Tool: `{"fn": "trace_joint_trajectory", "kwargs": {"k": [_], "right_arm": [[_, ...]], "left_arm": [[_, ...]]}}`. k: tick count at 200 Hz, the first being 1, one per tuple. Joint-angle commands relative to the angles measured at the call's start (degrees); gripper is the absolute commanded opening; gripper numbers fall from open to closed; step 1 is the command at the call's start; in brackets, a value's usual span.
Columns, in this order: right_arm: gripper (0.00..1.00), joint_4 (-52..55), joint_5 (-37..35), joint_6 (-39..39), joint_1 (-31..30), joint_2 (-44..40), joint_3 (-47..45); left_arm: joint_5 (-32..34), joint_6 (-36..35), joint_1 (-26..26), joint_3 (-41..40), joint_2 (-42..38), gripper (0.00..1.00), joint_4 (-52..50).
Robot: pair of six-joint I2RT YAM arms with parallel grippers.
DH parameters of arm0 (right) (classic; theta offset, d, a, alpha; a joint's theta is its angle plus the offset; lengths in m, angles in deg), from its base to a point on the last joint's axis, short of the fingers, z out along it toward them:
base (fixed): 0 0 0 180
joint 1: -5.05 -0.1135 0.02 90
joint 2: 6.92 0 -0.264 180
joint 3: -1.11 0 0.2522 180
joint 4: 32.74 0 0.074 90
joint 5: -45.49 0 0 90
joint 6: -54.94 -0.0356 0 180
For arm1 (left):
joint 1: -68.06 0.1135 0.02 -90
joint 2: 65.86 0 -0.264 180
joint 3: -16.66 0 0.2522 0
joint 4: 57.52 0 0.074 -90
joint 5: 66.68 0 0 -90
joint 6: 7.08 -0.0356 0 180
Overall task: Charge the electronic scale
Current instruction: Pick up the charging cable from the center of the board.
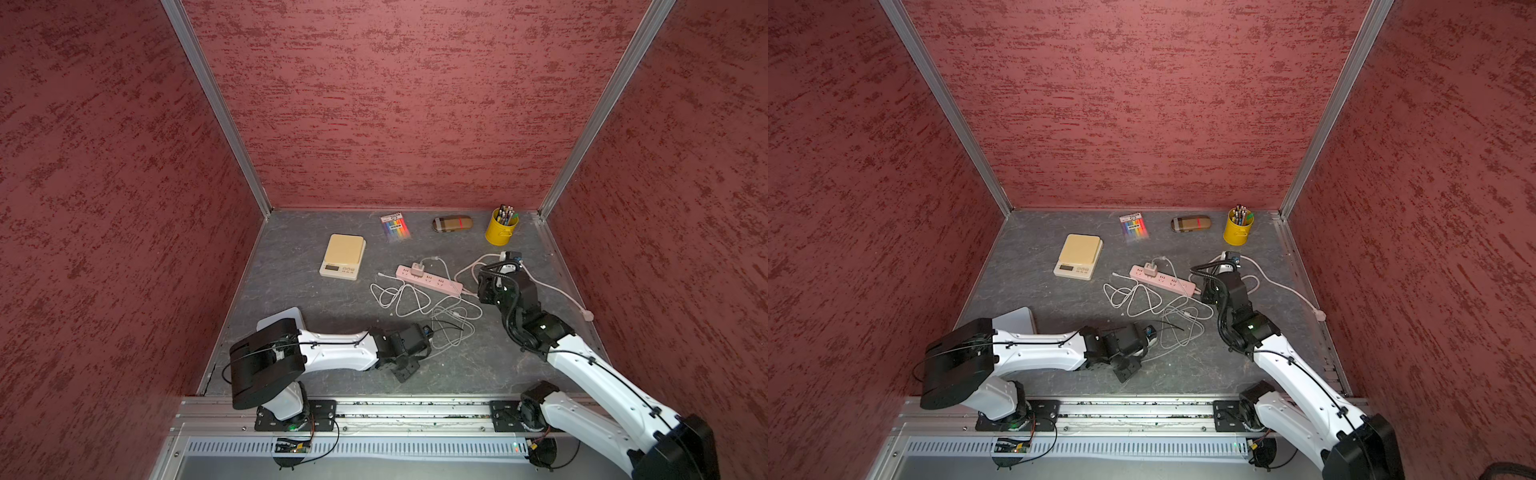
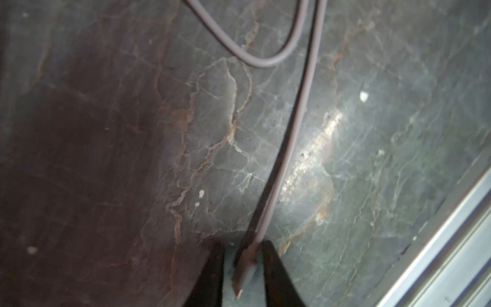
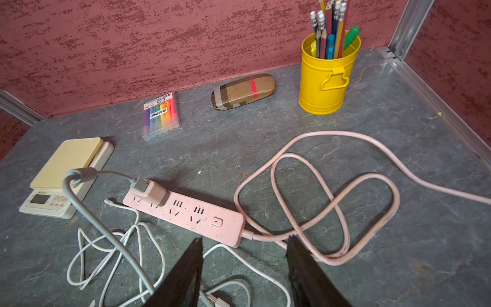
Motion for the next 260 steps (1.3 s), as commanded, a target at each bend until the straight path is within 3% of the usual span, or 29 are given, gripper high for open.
{"fn": "trace_joint_trajectory", "kwargs": {"k": [1,29,67,91,111,153,189,220,260], "right_arm": [[0.44,-2.84,3.91,0.87,0.63,-1.6,-0.62],[0.43,-5.5,8.57,4.21,0.75,-3.01,-0.32],[0.43,-10.22,17.23,12.55,0.71,-3.79,0.54],[0.48,-13.91,25.06,19.17,0.61,-4.28,0.99],[0.53,-16.16,30.9,24.53,0.19,-4.33,1.25],[0.58,-12.14,39.83,35.83,-3.14,-0.17,4.79],[0.6,-6.31,36.21,45.02,-10.7,4.59,7.29],[0.61,-4.69,29.7,50.94,-15.84,8.86,10.66],[0.59,-1.1,27.49,57.3,-20.16,15.13,16.12]], "left_arm": [[-1.09,-0.56,0.34,-0.78,0.46,0.02,-0.49],[-6.06,-3.37,4.41,0.18,-6.79,0.0,-3.4],[-21.7,-6.82,17.32,4.86,-18.06,0.0,-9.73],[-31.47,-7.33,25.43,6.91,-23.39,0.0,-9.36],[-37.7,-6.96,30.82,7.79,-25.06,0.0,-8.41],[-48.47,-6.33,36.63,9.03,-22.29,0.0,-7.93],[-55.28,-5.42,39.17,9.77,-20.23,0.0,-7.21],[-56.97,-6.6,39.8,11.31,-18.73,0.0,-9.48],[-57.9,-7.22,40.39,11.64,-18.58,0.0,-9.91]]}}
